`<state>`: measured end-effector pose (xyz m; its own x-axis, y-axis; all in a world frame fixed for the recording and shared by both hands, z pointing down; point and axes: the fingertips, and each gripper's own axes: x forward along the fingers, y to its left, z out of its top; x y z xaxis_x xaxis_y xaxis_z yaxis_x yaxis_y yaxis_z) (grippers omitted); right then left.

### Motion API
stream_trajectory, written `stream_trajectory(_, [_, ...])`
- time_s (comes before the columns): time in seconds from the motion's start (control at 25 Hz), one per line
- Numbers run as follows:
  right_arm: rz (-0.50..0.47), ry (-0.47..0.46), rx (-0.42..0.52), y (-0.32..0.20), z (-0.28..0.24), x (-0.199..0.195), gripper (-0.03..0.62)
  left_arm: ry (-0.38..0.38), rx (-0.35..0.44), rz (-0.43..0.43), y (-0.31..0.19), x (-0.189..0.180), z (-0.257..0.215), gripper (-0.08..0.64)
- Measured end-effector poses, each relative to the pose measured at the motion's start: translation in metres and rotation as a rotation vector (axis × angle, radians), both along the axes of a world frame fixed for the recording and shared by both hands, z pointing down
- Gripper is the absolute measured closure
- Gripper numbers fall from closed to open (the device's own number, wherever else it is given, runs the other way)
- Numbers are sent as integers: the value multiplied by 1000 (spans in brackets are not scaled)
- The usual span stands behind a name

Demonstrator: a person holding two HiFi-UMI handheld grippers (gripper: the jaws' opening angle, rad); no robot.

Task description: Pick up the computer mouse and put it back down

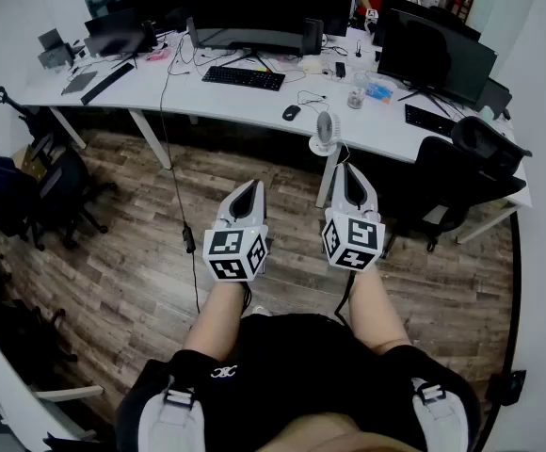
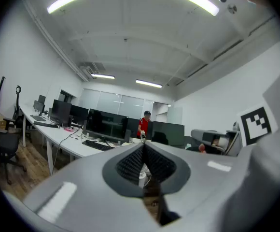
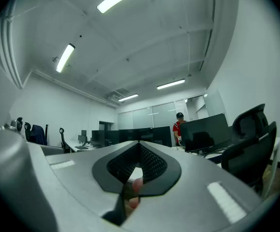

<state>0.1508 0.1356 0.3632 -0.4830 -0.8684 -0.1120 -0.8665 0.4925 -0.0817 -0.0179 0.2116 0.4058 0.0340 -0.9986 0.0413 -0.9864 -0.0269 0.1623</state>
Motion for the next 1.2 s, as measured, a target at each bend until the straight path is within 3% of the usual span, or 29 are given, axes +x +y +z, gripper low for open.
stream_trajectory(0.52, [-38,-27,-6,-4,4,-22,594,-2,-12,28,-12,-10,3,506])
stream_trajectory(1.2, [12,1,0,-15,12,-90,594,-2,-8,70,-23,-81,12,506])
